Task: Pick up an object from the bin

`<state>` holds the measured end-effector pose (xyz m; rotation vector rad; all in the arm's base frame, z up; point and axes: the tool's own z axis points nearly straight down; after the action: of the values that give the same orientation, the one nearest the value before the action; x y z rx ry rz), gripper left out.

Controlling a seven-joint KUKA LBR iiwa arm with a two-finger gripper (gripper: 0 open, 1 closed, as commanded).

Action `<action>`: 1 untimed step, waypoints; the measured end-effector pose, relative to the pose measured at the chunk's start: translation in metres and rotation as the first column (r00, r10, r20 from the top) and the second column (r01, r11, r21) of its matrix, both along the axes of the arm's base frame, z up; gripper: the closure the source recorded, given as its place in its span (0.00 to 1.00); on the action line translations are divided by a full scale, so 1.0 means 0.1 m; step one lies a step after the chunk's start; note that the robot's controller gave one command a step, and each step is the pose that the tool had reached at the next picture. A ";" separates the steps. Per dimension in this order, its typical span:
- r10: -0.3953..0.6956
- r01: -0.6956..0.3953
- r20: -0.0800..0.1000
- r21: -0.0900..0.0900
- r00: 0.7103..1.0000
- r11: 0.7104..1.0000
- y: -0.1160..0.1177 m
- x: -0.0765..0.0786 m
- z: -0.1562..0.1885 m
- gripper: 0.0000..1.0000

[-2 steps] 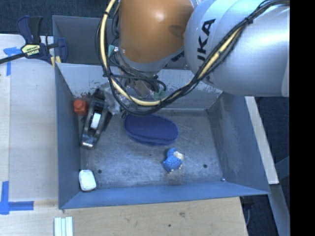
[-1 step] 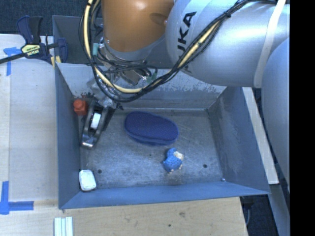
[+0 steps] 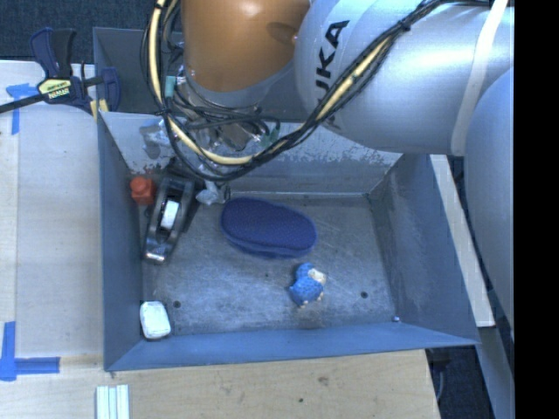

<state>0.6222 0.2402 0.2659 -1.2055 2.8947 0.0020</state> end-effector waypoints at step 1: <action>0.003 -0.003 -0.010 -0.004 1.000 1.000 -0.09 -0.17 -1.28 0.00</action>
Offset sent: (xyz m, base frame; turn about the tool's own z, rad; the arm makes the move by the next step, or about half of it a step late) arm -0.0154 -0.0073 -0.1231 -0.0036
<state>0.6056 0.2316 0.1380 -1.2139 2.9030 0.0022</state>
